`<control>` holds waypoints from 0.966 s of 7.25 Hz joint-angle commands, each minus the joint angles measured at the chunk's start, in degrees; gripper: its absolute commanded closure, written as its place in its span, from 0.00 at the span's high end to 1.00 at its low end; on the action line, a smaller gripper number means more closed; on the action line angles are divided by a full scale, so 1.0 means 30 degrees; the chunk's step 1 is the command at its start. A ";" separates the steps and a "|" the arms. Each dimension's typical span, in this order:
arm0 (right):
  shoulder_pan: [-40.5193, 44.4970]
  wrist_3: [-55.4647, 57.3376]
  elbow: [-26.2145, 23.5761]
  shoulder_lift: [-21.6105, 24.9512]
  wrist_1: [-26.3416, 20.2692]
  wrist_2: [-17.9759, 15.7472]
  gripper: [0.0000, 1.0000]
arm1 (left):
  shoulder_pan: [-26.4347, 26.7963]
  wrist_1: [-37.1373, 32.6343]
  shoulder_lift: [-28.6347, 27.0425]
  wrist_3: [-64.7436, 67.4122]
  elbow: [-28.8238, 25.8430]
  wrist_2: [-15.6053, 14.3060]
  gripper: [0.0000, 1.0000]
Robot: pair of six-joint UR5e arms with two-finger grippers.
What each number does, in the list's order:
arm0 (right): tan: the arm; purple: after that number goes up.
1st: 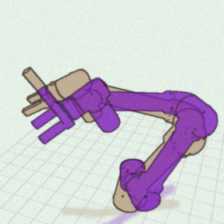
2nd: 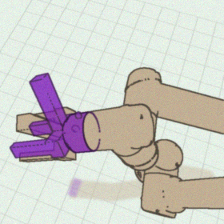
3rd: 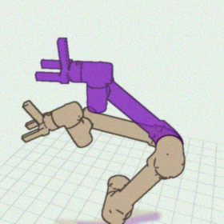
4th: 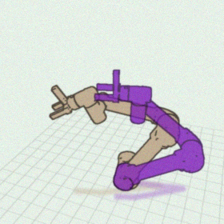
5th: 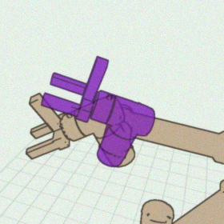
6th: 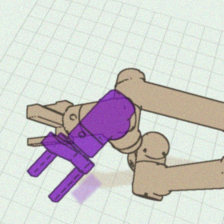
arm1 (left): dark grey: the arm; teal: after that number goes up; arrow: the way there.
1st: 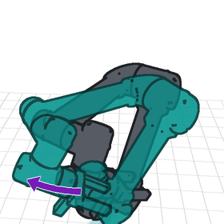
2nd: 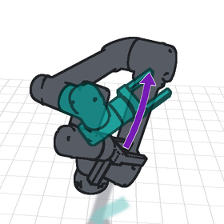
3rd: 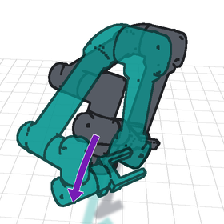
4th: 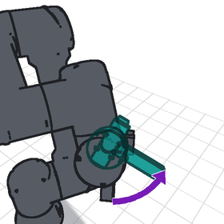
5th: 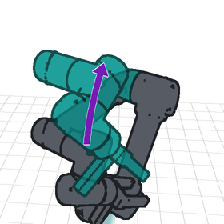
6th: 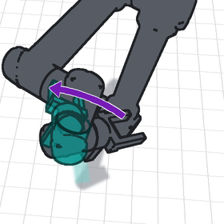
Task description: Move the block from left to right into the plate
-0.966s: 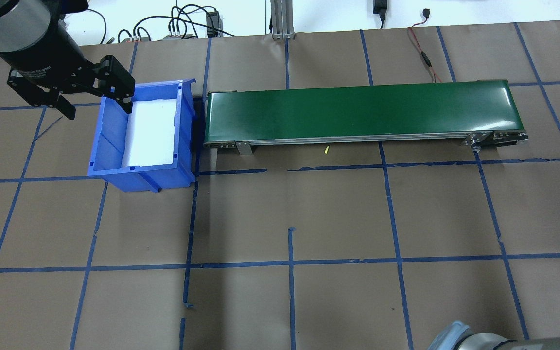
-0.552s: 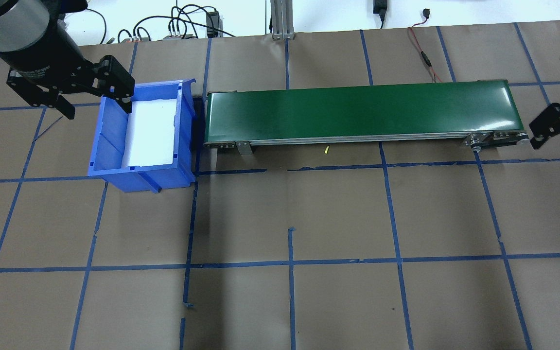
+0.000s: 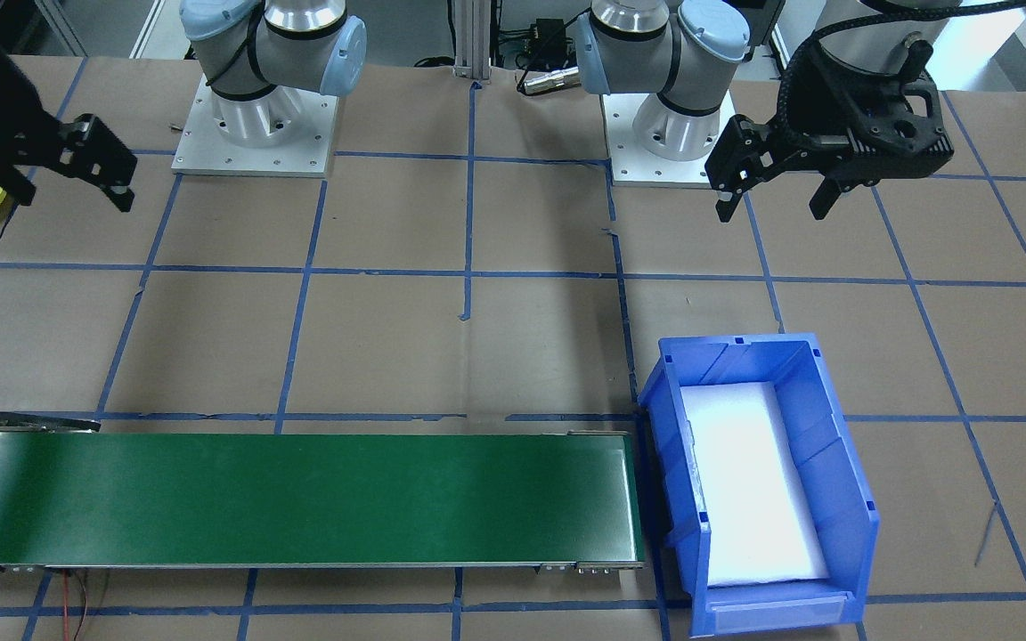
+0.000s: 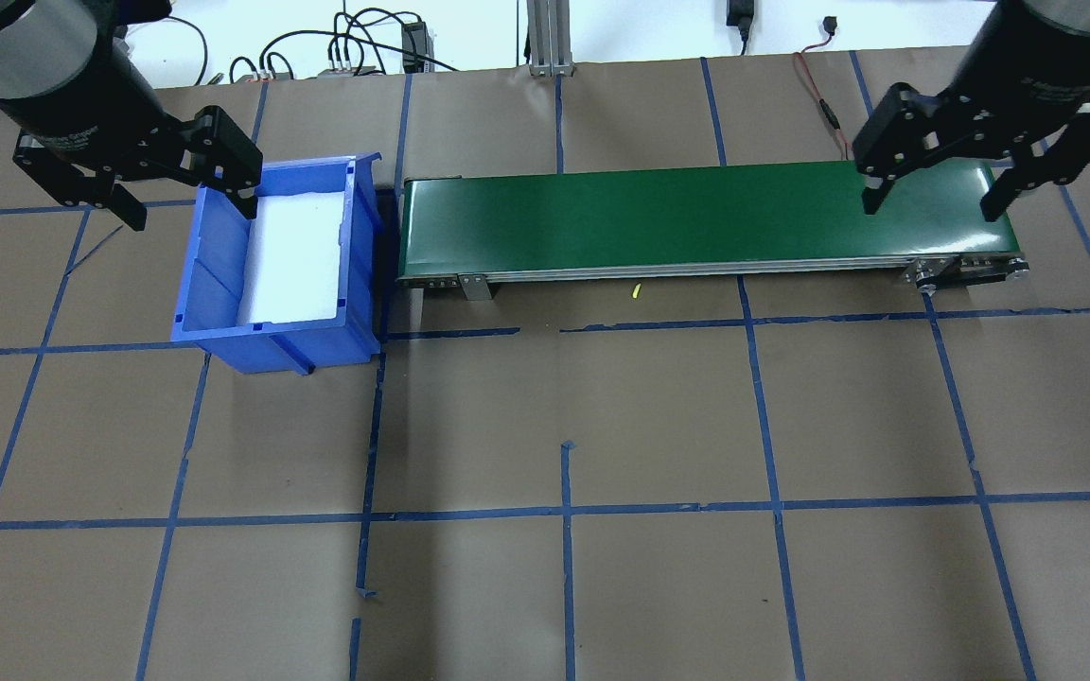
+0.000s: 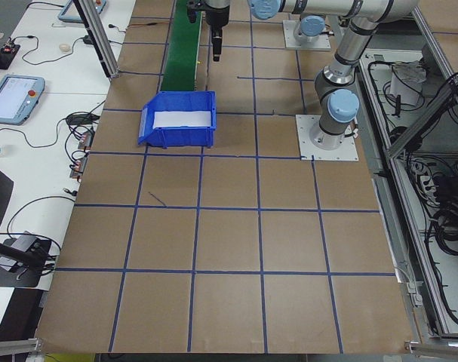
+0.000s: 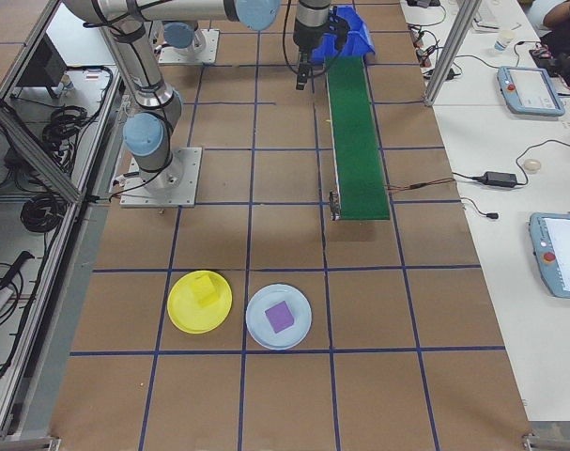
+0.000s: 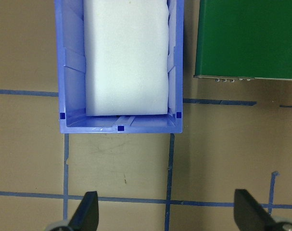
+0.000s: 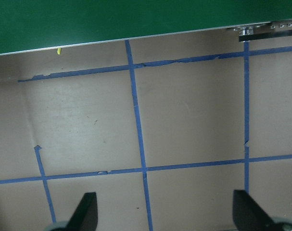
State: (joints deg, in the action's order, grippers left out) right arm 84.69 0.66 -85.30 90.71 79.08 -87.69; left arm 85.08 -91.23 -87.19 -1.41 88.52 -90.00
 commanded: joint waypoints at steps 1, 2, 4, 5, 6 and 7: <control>0.1828 0.2324 -0.0915 -0.0322 0.1636 0.0255 1.00 | -0.0001 0.0000 0.0000 0.0000 -0.0006 -0.0001 1.00; 0.1859 0.2329 -0.1096 -0.0323 0.1678 0.0227 1.00 | -0.0001 -0.0029 0.0000 0.0000 -0.0006 -0.0001 1.00; 0.1859 0.2299 -0.1127 -0.0352 0.1678 0.0053 1.00 | -0.0001 -0.0029 0.0000 0.0000 0.0052 -0.0001 1.00; 0.1859 0.2357 -0.1272 -0.0381 0.1794 0.0051 1.00 | -0.0001 0.0000 0.0029 0.0000 0.0082 -0.0001 1.00; 0.1859 0.2329 -0.1332 -0.0382 0.1853 0.0051 0.99 | -0.0001 -0.0029 0.0029 0.0000 0.0082 -0.0001 1.00; 0.1859 0.2271 -0.1361 -0.0382 0.2492 0.0080 1.00 | -0.0001 -0.0029 0.0029 0.0000 0.0082 -0.0001 1.00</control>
State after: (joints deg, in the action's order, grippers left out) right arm 90.26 7.62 -89.20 89.58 84.97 -87.50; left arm 85.08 -91.30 -87.12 -1.41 88.74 -90.00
